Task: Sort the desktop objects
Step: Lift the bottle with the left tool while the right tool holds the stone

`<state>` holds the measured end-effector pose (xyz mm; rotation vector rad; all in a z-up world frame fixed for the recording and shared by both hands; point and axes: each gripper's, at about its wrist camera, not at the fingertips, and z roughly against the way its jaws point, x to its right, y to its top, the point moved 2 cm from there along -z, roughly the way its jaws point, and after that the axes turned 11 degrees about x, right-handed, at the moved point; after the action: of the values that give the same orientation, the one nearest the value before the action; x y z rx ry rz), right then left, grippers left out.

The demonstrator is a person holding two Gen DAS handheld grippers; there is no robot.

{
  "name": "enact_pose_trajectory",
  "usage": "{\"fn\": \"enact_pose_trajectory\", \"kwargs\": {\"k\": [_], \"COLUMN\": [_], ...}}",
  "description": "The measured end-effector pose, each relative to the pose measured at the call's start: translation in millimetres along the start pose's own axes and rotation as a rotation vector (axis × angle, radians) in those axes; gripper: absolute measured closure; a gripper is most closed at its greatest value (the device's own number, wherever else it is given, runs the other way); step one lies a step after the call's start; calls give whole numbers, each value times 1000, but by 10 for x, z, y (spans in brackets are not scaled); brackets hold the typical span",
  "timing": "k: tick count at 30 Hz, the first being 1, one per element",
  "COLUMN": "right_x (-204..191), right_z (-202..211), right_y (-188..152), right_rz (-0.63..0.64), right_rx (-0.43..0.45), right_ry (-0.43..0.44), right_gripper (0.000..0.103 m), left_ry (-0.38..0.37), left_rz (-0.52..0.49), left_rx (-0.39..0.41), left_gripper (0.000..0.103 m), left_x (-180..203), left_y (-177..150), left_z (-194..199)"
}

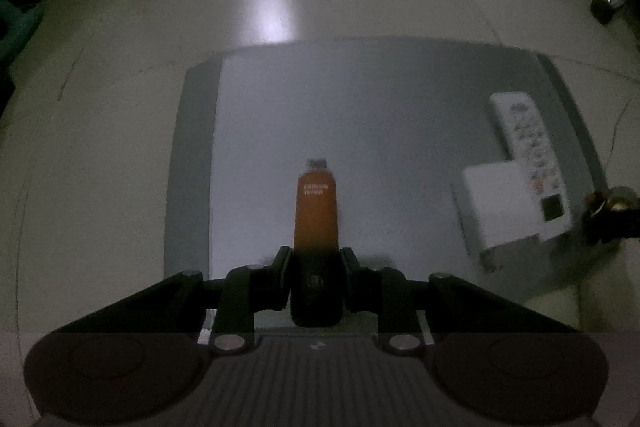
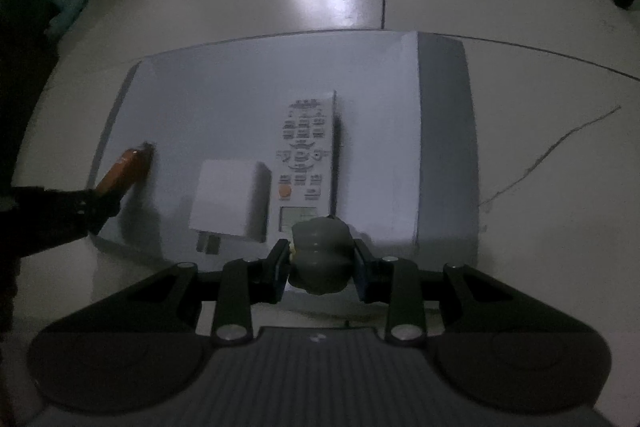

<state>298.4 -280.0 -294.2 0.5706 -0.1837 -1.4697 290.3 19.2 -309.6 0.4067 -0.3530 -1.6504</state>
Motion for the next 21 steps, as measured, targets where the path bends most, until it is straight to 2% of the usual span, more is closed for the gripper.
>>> {"fn": "enact_pose_trajectory", "kwargs": {"k": [4,7,9,10,12,18,19,20,21], "right_x": [61,91,108,108,103,91,94,101,112], "right_z": [-44,-68,-85,-85,-86,-103,-106,-108,-106], "right_y": [-31,-58,-77,-83,-96,-132,-136,-139,-142], "right_rz": [-7,-4,-5,-5,-4,-1,0,0,-1], "right_rx": [-16,-24,-29,-30,-32,-37,-38,-39,-39], "right_ry": [-16,-22,-26,-24,-22,-13,-13,-17,-19], "right_gripper": [68,68,68,68,68,68,68,68,68], "left_ry": [10,11,9,12,30,45,34,14,-2], "left_rz": [6,18,23,15,-7,1,5,15,15], "left_rx": [-33,-17,15,27,50,20,11,11,18], "left_gripper": [82,80,68,54,50,57,66,83,83], "left_x": [-24,-47,-52,-46,-29,-24,-29,-35,-33], "left_y": [-22,5,53,80,136,229,225,219,218], "left_z": [-117,-128,-106,-104,-108,-307,-342,-360,-358]}}
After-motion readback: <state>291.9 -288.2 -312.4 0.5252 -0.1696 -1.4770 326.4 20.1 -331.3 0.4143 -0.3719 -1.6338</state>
